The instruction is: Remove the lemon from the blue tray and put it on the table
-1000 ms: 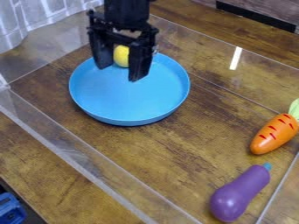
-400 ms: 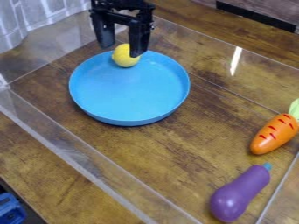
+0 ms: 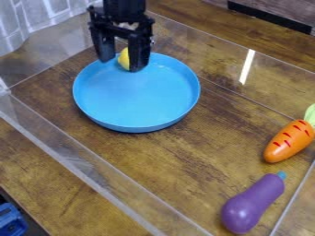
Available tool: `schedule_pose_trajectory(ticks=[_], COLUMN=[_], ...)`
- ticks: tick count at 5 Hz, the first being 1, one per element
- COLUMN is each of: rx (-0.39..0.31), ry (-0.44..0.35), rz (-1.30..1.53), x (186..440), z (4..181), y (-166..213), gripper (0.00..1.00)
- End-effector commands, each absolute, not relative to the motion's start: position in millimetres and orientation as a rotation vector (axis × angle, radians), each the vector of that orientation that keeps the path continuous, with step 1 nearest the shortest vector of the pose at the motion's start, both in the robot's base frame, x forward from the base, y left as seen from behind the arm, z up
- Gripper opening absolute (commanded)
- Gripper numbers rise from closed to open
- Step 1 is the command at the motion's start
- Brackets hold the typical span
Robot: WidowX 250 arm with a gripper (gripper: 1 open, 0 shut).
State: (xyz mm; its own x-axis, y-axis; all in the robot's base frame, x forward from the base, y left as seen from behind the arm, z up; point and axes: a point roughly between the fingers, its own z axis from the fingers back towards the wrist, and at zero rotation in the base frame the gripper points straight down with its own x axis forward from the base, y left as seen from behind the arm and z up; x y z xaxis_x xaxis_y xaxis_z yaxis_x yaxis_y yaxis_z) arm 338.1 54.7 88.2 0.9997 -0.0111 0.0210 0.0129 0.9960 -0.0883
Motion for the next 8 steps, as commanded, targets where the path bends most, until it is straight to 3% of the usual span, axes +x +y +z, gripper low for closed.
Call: schedule_pose_trajectory(ticks=[1, 4, 6, 8], rx=[-0.076, -0.083, -0.087, -0.09], ry=[-0.087, -0.146, -0.169, -0.177], rz=[-0.004, 0.081, 0.093, 0.088], x=[339.0, 349.1, 358.2, 355.3], z=[100.2, 106.3, 132.9, 133.2], y=[52.8, 41.9, 45.9, 41.5], gripper=[1.0, 1.0, 1.0, 1.0])
